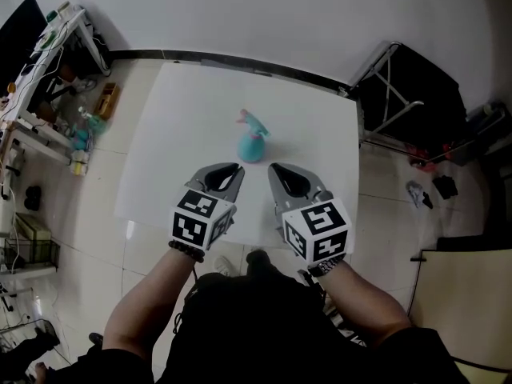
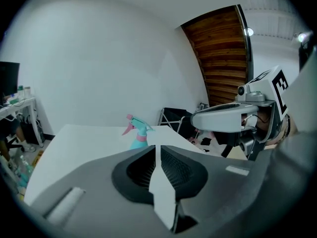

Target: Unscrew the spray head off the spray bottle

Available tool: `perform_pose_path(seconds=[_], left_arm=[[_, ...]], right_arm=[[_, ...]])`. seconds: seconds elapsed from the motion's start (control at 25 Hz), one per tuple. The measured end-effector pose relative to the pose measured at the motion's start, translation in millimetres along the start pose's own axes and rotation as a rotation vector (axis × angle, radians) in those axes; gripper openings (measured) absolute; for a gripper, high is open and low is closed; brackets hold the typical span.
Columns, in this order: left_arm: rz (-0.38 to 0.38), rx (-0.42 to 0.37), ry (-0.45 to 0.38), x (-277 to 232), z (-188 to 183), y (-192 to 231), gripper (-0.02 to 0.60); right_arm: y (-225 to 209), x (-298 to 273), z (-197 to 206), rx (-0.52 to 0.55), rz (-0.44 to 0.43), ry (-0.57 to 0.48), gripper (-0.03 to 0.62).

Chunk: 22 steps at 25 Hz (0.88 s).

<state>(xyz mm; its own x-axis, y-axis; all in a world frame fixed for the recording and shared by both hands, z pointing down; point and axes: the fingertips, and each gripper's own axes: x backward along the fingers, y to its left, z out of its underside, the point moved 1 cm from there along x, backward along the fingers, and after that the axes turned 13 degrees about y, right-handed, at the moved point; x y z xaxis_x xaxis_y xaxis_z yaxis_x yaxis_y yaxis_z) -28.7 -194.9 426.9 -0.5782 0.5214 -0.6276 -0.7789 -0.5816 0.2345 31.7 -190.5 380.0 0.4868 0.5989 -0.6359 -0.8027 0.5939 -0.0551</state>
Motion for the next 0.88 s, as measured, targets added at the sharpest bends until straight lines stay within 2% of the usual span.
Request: perform_pose_path(seconds=[0.48, 0.88], left_arm=[[-0.067, 0.071, 0.069, -55.5, 15.1, 26.3, 0.149], [-0.118, 0.103, 0.108, -92.0, 25.3, 45.3, 0.323]], right_arm=[[-36.0, -32.8, 12.2, -0.001, -0.072, 0.077, -0.008], [-55.9, -53.4, 22.1, -0.001, -0.11, 0.126, -0.008]])
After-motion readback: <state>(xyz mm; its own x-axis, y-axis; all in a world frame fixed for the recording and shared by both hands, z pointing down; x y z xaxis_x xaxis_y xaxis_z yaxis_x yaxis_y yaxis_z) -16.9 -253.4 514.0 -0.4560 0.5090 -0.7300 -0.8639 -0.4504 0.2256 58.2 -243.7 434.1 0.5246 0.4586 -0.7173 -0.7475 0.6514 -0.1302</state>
